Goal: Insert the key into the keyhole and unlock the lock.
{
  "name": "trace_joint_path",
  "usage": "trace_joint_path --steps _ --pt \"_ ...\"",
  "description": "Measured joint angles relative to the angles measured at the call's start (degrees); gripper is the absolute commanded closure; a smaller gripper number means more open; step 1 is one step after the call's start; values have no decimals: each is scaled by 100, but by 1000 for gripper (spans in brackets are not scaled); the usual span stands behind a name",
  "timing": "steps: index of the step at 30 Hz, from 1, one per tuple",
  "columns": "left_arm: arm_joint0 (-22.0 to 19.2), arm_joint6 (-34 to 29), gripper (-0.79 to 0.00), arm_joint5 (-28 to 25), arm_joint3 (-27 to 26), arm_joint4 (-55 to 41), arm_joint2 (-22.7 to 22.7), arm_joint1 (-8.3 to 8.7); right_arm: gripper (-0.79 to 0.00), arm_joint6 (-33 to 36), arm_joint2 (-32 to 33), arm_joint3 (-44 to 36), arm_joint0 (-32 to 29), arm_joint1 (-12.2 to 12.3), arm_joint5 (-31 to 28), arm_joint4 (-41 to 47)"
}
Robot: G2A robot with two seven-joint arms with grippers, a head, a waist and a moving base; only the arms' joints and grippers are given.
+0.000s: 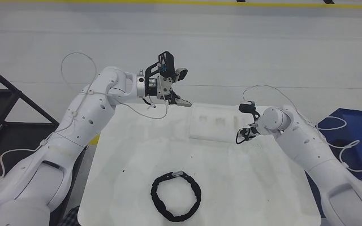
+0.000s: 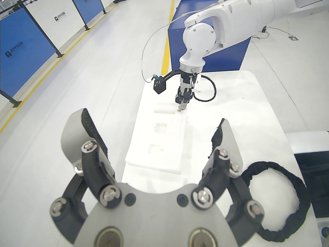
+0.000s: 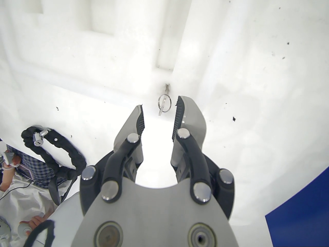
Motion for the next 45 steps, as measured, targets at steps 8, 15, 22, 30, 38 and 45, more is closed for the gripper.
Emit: trace_joint_path --steps 8,15,22,30,38,45 --pt "0 0 -785 0 0 0 0 0 -197 -57 -68 301 72 -150 -99 31" --pt "0 0 -785 0 0 0 0 0 -145 -180 -171 572 152 -311 60 -68" --pt "0 0 -785 0 0 0 0 0 -71 -218 -207 872 224 -449 12 -38" --pt "0 0 -785 0 0 0 0 0 0 -116 -277 1065 348 -599 120 -135" --pt "0 0 -785 0 0 0 0 0 0 119 -160 857 498 -581 455 -317" --pt "0 0 -785 0 0 0 0 0 0 427 225 196 460 -357 723 -439"
